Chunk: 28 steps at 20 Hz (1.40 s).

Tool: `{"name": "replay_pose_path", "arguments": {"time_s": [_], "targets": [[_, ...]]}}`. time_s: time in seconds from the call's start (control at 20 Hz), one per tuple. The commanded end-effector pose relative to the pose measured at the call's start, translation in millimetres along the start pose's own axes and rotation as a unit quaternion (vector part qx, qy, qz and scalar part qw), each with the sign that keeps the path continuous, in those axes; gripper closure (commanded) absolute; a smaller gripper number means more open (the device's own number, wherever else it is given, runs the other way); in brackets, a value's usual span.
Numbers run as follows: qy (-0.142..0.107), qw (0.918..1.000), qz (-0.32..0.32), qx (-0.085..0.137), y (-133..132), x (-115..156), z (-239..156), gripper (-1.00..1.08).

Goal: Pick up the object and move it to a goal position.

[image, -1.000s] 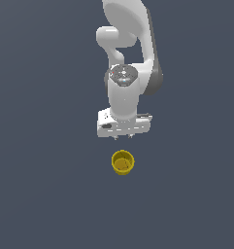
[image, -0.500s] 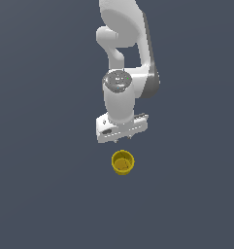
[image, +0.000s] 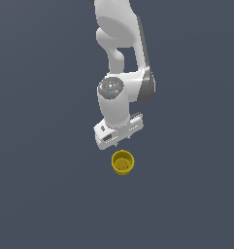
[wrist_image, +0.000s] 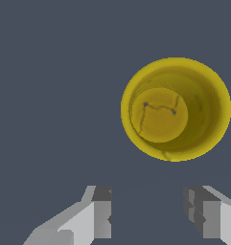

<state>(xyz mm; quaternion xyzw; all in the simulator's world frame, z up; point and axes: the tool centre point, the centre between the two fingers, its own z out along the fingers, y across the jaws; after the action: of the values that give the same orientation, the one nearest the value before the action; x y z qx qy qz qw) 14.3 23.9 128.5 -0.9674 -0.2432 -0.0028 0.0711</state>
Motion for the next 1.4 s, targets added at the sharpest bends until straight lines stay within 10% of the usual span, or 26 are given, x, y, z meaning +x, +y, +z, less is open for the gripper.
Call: {"name": "replay_pose_path", "arguments": {"time_s": [0.0,0.65,1.35], "targets": [[0.004,0.9996,-0.027,0.007,1,0,3,-0.20],[0.031,0.9854,-0.163,0.039,7,0,18,-0.20],[0.078,0.9481,-0.302,0.061,13,2,28,-0.20]]}}
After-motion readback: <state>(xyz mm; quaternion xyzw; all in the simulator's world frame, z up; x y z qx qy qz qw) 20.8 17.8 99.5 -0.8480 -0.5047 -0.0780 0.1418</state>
